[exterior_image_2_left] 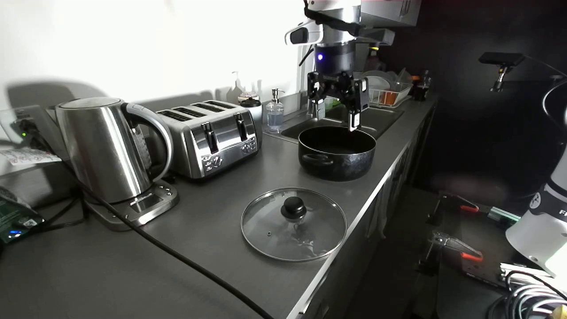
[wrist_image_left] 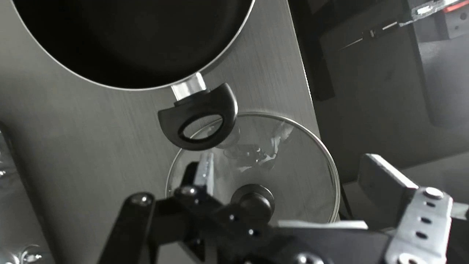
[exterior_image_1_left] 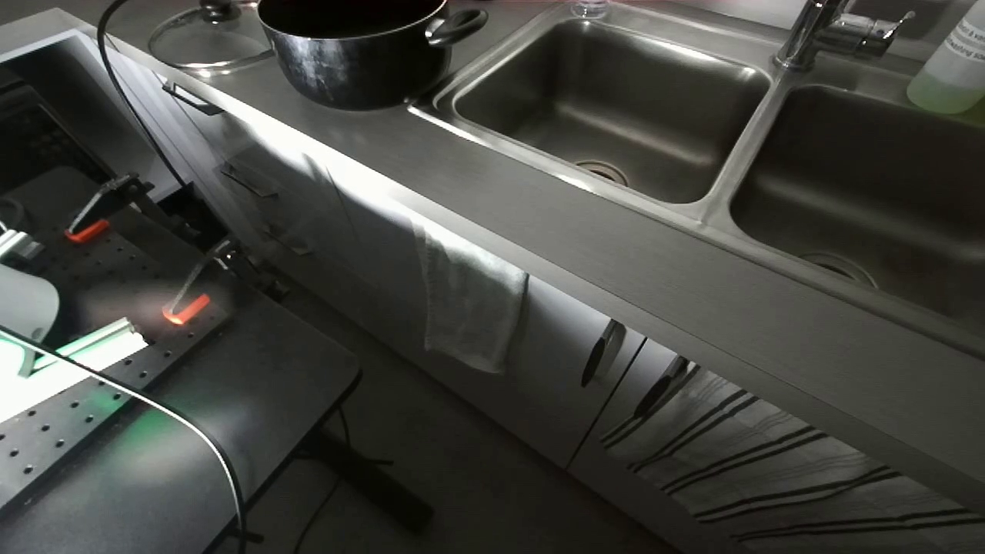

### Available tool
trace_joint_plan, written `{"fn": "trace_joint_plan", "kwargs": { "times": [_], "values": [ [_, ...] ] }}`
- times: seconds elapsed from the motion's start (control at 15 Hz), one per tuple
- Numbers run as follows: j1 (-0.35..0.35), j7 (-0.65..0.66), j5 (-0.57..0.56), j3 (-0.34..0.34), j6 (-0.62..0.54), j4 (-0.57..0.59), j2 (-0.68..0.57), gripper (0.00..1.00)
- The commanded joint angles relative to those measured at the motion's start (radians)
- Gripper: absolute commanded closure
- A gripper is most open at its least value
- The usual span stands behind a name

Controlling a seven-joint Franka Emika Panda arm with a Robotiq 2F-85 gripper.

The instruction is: Put the lid on the pot

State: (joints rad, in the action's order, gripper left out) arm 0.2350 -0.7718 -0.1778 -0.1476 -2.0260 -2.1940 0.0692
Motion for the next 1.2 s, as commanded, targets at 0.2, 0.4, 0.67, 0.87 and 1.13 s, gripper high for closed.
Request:
{"fn": "trace_joint_plan", "kwargs": {
  "times": [0.2,0.4,0.67,0.87,1.13],
  "values": [
    [-0.005,-0.124,-0.05,-0.046,-0.102,0.03,-0.15,0.0],
    [-0.002,-0.122,-0.081,-0.064,-0.15,0.051,-0.23,0.0],
    [0.003,-0.112,-0.123,-0.083,-0.21,0.088,-0.327,0.0],
    [0.008,-0.107,-0.144,-0.093,-0.231,0.125,-0.39,0.0],
    [0.019,-0.101,-0.168,-0.099,-0.243,0.172,-0.456,0.0]
  ]
}}
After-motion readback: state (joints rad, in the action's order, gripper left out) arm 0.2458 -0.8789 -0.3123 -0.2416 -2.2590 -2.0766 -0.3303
